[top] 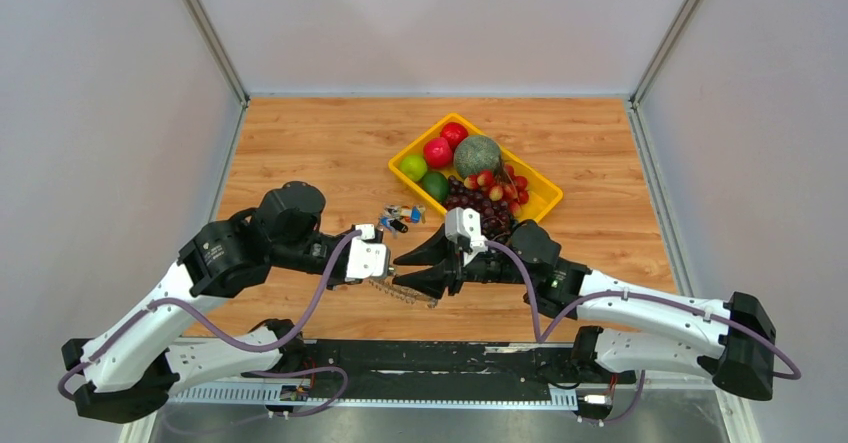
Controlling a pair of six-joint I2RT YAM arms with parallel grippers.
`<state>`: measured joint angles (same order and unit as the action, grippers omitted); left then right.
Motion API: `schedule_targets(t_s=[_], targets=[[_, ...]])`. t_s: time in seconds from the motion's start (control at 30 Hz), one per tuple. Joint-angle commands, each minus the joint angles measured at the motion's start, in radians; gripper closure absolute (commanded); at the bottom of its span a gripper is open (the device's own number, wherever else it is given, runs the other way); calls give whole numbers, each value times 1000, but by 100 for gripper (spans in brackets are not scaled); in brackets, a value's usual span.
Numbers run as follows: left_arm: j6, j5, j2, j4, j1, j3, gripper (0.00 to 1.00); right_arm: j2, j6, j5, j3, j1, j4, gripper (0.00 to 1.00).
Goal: Remove the keys from the keyring
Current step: Remove the key from the keyring.
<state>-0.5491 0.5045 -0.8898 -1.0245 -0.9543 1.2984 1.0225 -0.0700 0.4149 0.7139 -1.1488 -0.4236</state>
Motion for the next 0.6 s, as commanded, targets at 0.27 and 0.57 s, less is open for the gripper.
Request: schedule_targets(t_s=[0.27,0.57], targets=[[-32,53,22,58,-10,15,100,20,-3,72,51,-2,-23,48],[-43,92,14,45,-15,9,100,27,39,108,81,-11,7,50]])
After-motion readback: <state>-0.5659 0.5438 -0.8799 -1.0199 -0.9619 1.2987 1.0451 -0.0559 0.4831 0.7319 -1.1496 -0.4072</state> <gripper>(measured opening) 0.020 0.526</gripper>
